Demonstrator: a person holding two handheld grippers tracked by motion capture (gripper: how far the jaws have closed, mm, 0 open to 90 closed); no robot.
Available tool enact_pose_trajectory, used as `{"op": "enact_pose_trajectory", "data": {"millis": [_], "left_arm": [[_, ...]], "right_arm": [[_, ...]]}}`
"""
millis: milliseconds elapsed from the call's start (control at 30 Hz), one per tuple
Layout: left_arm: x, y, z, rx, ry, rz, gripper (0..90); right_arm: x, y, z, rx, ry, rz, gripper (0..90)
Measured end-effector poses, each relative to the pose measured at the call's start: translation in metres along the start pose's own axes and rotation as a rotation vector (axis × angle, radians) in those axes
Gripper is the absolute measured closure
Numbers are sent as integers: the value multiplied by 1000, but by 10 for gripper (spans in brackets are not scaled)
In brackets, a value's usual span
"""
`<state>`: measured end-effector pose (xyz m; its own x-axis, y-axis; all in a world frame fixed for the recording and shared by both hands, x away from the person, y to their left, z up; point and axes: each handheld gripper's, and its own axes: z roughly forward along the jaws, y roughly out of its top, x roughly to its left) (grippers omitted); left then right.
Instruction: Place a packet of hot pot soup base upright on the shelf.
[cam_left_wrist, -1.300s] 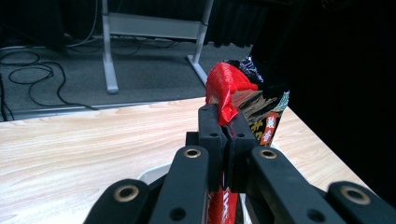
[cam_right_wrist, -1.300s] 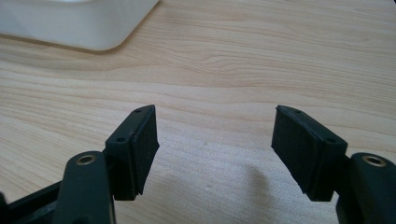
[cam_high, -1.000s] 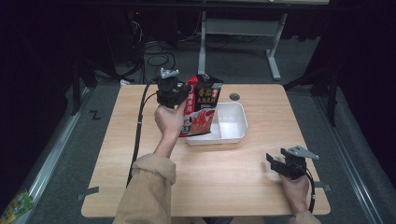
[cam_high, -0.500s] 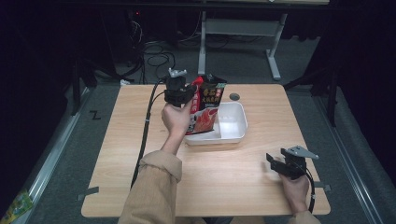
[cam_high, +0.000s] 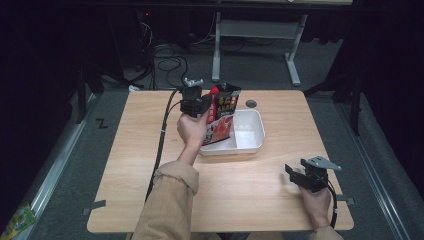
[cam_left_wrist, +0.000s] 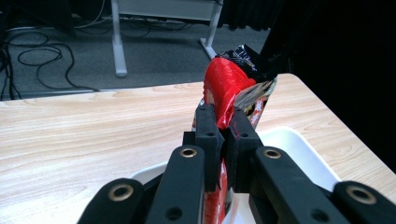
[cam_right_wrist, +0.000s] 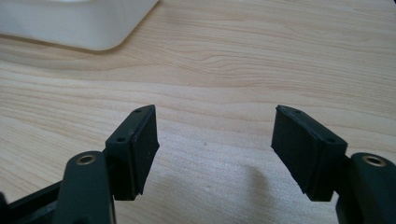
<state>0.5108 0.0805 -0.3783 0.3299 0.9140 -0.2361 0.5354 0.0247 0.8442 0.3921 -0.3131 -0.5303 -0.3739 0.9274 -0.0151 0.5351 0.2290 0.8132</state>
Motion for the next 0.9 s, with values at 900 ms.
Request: {"op": "enact_pose_trajectory", "data": {"millis": [900], "left_arm": [[22,-12,-4,62,19,49,831]], "right_arm": [[1,0,1,8,-8,-5,323]]}}
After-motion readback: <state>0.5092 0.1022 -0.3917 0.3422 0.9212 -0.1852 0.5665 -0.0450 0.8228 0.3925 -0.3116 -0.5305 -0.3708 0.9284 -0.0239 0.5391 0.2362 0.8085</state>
